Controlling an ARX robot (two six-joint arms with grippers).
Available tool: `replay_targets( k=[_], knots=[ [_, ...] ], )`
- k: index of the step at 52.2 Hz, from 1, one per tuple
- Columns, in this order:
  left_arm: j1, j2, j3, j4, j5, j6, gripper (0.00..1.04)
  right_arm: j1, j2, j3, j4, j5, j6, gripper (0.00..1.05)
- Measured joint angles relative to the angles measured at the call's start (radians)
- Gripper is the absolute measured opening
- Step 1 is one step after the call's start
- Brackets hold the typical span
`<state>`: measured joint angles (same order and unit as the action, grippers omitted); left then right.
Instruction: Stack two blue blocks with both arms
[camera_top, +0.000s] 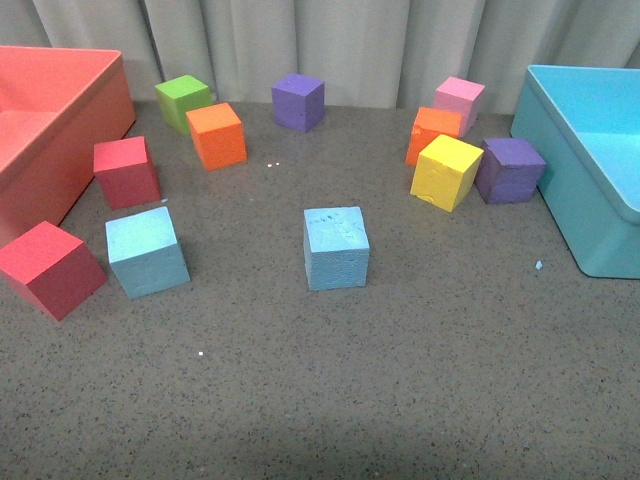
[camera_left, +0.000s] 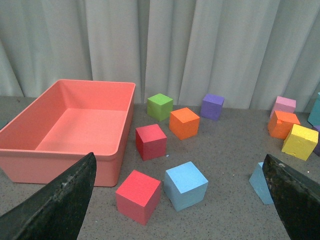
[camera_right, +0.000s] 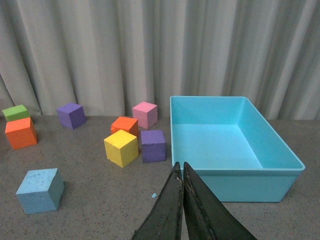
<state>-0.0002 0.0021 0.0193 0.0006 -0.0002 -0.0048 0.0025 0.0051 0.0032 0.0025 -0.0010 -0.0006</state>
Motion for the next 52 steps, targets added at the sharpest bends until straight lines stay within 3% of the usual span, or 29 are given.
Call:
replay_targets(
  k=[6, 27, 31, 39, 45, 52],
  knots=[
    [0.0, 0.0, 0.0, 0.0, 0.0, 0.0, 0.98, 0.0, 0.0, 0.0, -0.001, 0.0, 0.0, 0.28],
    [0.0, 0.0, 0.0, 0.0, 0.0, 0.0, 0.98, 0.0, -0.002, 0.0, -0.001, 0.0, 0.0, 0.97],
    [0.0, 0.002, 0.001, -0.002, 0.001, -0.003, 0.98, 0.0, -0.002, 0.0, -0.001, 0.0, 0.0, 0.95],
    [-0.016, 0.183, 0.08, -0.231, 0.01, -0.138, 0.98, 0.0, -0.002, 0.0, -0.001, -0.001, 0.0, 0.95],
    [-0.05, 0.325, 0.087, -0.188, -0.011, -0.215, 0.98, 0.0, -0.002, 0.0, -0.001, 0.0, 0.0, 0.95],
    [-0.105, 0.552, 0.13, -0.016, -0.065, -0.254, 0.98, 0.0, -0.002, 0.0, -0.001, 0.0, 0.0, 0.95]
  ],
)
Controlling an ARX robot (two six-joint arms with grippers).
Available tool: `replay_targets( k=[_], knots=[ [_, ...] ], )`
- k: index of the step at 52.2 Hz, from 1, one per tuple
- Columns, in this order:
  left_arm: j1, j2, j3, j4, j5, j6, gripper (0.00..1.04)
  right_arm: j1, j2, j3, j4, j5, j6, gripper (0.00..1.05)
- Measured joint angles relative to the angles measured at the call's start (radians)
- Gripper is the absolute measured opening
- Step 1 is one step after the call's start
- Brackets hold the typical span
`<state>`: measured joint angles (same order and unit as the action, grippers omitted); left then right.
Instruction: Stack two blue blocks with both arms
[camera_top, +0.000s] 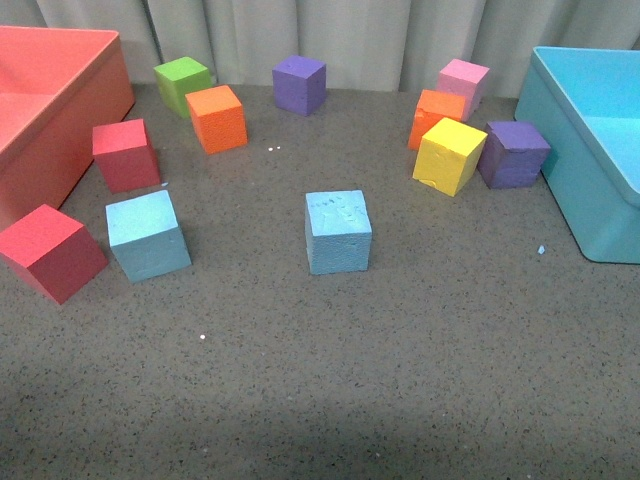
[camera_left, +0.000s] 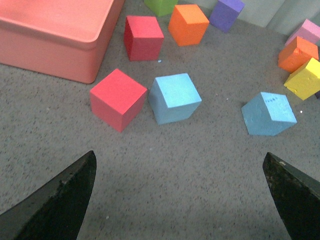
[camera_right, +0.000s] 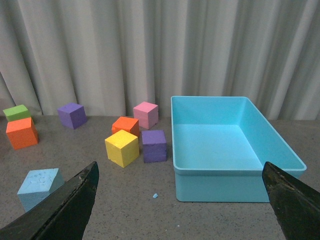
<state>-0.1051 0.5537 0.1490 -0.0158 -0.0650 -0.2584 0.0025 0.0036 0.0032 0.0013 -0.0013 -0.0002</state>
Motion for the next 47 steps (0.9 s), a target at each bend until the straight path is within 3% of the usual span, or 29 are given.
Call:
replay_targets(
  k=[7, 14, 19, 31, 47],
  knots=[
    [-0.045, 0.302, 0.096, 0.192, -0.028, -0.021, 0.98, 0.0, 0.0, 0.0, 0.0, 0.0, 0.0, 0.95],
    [-0.078, 0.63, 0.255, 0.261, -0.03, -0.049, 0.98, 0.0, 0.0, 0.0, 0.0, 0.0, 0.0, 0.95],
    [-0.093, 0.859, 0.402, 0.214, -0.05, -0.071, 0.98, 0.0, 0.0, 0.0, 0.0, 0.0, 0.0, 0.95],
    [-0.082, 1.231, 0.764, -0.066, -0.062, -0.193, 0.98, 0.0, 0.0, 0.0, 0.0, 0.0, 0.0, 0.95],
    [-0.086, 1.381, 0.925, -0.165, -0.095, -0.207, 0.98, 0.0, 0.0, 0.0, 0.0, 0.0, 0.0, 0.95]
  ],
)
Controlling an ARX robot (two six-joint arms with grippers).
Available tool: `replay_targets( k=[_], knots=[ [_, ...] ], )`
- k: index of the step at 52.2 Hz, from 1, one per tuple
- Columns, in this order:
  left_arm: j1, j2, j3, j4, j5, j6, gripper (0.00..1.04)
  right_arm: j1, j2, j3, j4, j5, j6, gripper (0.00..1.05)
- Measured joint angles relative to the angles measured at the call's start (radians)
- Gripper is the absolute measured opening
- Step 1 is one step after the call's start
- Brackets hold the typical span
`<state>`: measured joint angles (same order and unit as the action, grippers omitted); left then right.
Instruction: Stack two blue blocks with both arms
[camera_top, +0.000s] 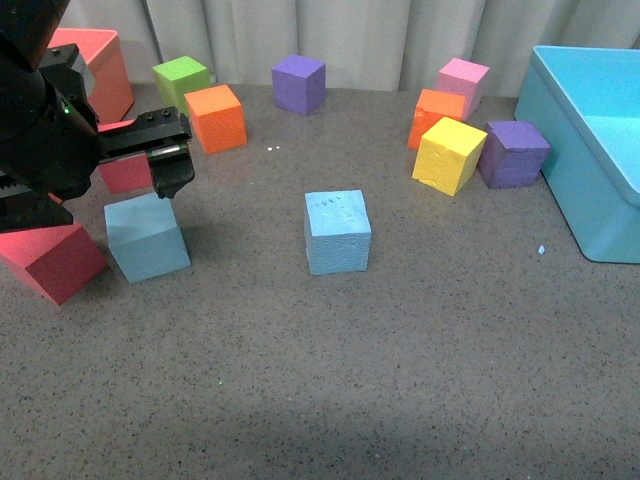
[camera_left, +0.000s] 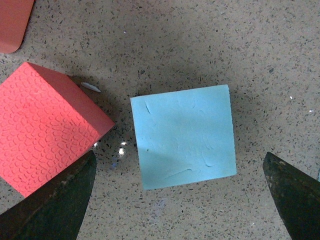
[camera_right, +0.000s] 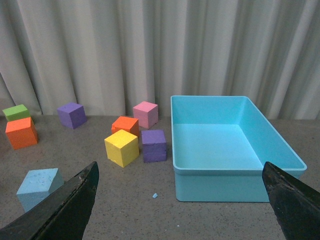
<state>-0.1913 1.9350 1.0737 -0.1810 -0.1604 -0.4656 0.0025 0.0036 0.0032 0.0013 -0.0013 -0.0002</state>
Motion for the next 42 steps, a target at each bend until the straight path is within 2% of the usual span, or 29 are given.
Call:
replay_targets(
  k=[7, 29, 42],
  knots=[
    [-0.008, 0.044, 0.047, -0.011, 0.006, -0.008, 0.98, 0.0, 0.0, 0.0, 0.0, 0.0, 0.0, 0.95],
    [-0.011, 0.137, 0.128, -0.057, -0.06, 0.043, 0.98, 0.0, 0.0, 0.0, 0.0, 0.0, 0.0, 0.95],
    [-0.005, 0.172, 0.167, -0.061, -0.056, 0.06, 0.98, 0.0, 0.0, 0.0, 0.0, 0.0, 0.0, 0.95]
  ],
)
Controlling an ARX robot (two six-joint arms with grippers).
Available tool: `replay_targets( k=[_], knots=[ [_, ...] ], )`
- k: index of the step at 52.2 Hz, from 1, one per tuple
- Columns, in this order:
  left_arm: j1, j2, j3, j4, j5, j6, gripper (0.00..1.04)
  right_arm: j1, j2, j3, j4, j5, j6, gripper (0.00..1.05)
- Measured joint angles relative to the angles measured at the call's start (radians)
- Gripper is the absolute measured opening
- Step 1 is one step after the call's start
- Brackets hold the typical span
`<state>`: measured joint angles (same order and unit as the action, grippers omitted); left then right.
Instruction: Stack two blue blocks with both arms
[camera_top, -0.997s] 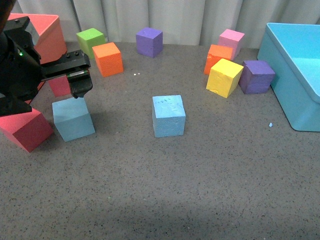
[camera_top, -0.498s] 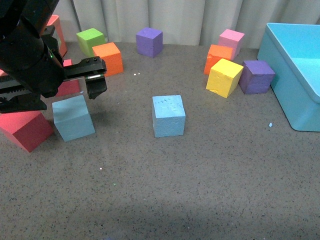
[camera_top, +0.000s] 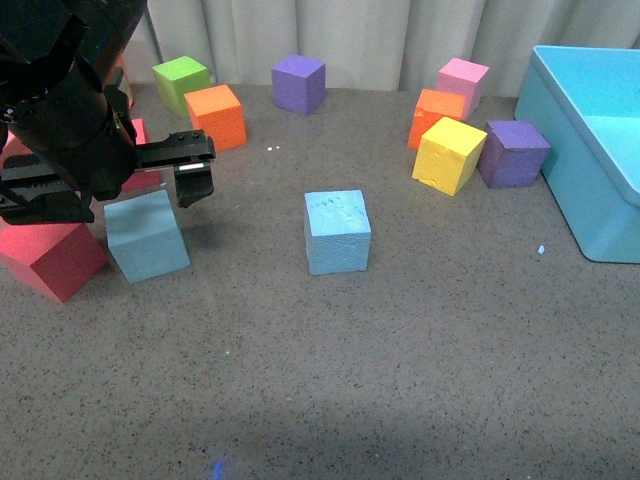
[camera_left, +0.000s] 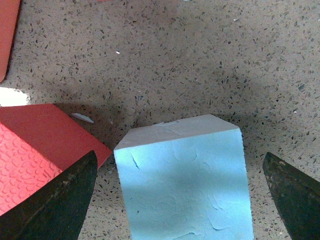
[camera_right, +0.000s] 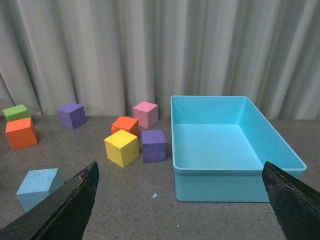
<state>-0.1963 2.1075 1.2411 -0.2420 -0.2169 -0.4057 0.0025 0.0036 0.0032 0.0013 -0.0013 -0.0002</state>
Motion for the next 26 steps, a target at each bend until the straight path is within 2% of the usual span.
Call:
replay_targets(
  k=[21, 26],
  knots=[
    [-0.002, 0.054, 0.035, -0.013, 0.005, 0.029, 0.98, 0.0, 0.0, 0.0, 0.0, 0.0, 0.0, 0.95],
    [-0.003, 0.063, 0.04, -0.016, -0.002, 0.049, 0.83, 0.0, 0.0, 0.0, 0.0, 0.0, 0.0, 0.95]
  ],
)
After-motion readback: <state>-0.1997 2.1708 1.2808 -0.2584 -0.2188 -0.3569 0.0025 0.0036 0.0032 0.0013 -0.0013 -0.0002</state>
